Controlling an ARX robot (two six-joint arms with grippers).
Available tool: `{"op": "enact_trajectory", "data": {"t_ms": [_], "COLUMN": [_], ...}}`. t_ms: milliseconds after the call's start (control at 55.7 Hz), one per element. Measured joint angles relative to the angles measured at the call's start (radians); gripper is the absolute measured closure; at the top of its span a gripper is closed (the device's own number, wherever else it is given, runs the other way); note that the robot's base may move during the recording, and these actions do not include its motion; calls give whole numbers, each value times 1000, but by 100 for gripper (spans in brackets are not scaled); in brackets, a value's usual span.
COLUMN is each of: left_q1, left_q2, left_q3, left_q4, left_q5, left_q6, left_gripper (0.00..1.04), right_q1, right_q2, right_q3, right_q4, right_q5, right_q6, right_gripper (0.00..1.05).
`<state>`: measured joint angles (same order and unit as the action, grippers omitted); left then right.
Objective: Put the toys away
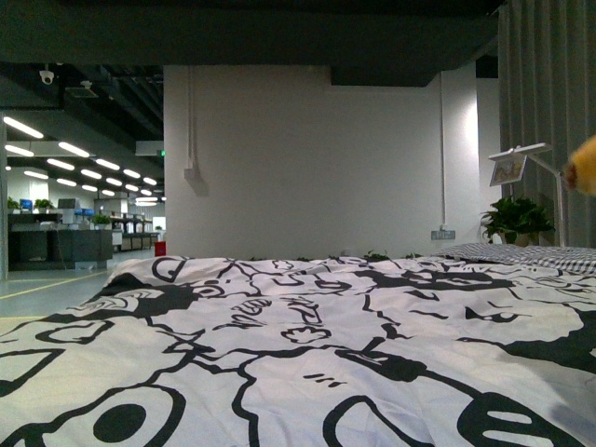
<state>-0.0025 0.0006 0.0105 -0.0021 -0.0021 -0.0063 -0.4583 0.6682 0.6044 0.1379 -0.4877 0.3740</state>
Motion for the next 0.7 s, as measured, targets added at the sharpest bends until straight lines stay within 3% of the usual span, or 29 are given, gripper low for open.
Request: {"op": "enact_trajectory", "data": {"t_ms": [144, 216, 629, 701], "left_q1": [0, 0, 0, 0], "left_q2": [0, 0, 0, 0], "left_q3": [0, 0, 0, 0], "left_q4": [0, 0, 0, 0], "left_q5": [0, 0, 0, 0], "left_q6": [0, 0, 0, 0], "left_gripper": [6, 6, 6, 6], "right_q1": [106, 167, 334, 399], "right_q2": [-103, -158, -329, -351], "right_q3": [-137, -225, -436, -454], "right_q4": [-56, -32, 8, 8], "right_q5": [159, 211, 370, 457], "right_q6": [-273, -324, -367, -368], "right_gripper": [98, 98, 98, 98]}}
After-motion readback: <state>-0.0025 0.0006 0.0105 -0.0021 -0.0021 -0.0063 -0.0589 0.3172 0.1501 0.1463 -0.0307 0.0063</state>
